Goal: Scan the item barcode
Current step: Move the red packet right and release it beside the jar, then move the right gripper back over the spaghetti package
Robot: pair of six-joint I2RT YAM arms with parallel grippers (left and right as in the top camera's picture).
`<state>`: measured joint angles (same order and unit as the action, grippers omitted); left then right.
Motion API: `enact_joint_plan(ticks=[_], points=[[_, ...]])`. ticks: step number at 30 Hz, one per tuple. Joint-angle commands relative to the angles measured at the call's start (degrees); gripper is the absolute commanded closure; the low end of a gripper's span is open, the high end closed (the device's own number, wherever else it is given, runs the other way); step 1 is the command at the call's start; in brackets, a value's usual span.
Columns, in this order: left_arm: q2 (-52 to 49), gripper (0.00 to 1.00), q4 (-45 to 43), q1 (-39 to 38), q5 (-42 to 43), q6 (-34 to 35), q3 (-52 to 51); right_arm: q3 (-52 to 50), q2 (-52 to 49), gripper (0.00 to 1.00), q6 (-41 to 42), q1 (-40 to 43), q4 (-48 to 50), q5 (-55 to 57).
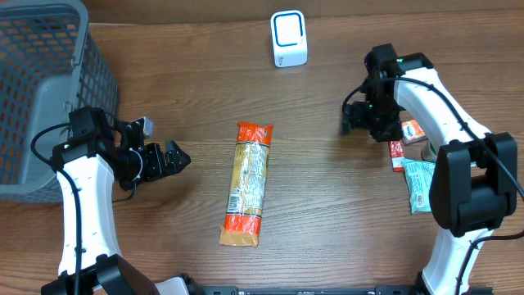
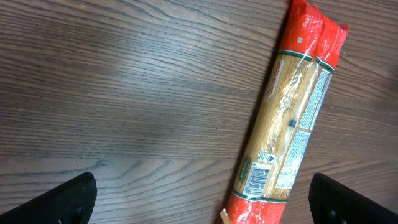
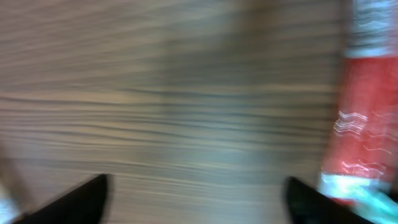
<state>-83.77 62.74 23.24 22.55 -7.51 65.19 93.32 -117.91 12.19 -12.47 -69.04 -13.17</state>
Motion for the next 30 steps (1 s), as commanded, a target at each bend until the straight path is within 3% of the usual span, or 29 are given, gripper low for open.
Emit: enact_joint_plan(ticks=[1, 5, 9, 22, 30], points=[[-0.2, 0.0, 0.0, -0.4, 0.9, -0.9, 0.0, -0.5, 0.2, 0.0, 0.1, -2.1, 2.8, -16.0], [-0.2, 0.0, 0.0, -0.4, 0.8, -0.9, 0.0, -0.5, 0.2, 0.0, 0.1, -5.0, 7.1, -25.4], [-0.2, 0.0, 0.0, -0.4, 0.9, -0.9, 0.0, -0.5, 0.2, 0.0, 2.3, -8.6, 9.7, -26.2], [-0.2, 0.01, 0.0, -0.4, 0.8, -0.9, 0.0, -0.5, 0.2, 0.0, 21.7, -24.8, 13.9, 0.9], [-0.2, 0.0, -0.7, -0.4, 0.5, -0.9, 0.0, -0.5, 0.1, 0.0, 28.6, -31.5, 19.2, 7.2]])
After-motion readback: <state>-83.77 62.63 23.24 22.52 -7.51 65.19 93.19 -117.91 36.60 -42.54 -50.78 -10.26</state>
